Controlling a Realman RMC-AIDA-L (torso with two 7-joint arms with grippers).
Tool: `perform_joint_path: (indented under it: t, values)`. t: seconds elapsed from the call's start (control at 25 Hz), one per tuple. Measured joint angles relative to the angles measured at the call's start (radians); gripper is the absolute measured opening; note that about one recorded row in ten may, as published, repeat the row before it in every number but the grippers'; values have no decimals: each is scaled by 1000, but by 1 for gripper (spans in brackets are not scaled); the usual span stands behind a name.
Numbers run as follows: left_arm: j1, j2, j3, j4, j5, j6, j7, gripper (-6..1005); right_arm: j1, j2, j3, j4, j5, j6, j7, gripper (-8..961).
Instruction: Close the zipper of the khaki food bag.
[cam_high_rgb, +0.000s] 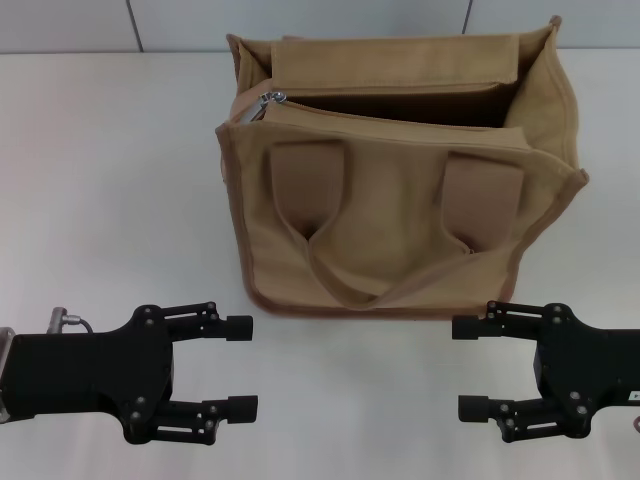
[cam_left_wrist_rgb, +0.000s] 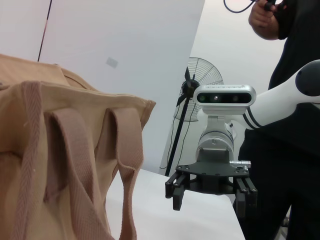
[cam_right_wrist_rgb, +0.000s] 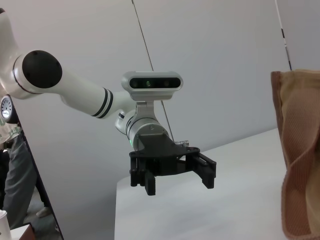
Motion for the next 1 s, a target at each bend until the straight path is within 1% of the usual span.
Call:
perform_joint_path:
  t: [0.56,0.72,0.8,0.84,0.92,0.96,1.0]
  values:
    - [0,0,0,0,0,2,0,805,-1,0,0,0,2,2,1,813]
    - [2,0,-16,0,-8,16,0,804,-4,0,1,0,2,5,5,812]
    - [2,0,-51,0,-12,26,0,804,-6,0,1,0,2,6,6,812]
    - [2,0,-82,1,-13,27,0,803,-6,0,1,0,2,7,7,812]
    - [2,0,-156,5,-14,26,5,803,-7,0,2,0,2,7,7,813]
    - [3,0,-212,5,-15,24,12,803,-8,0,2,0,2,8,7,813]
    - [4,0,-249,5,-15,23,17,803,-8,0,3,0,2,8,7,813]
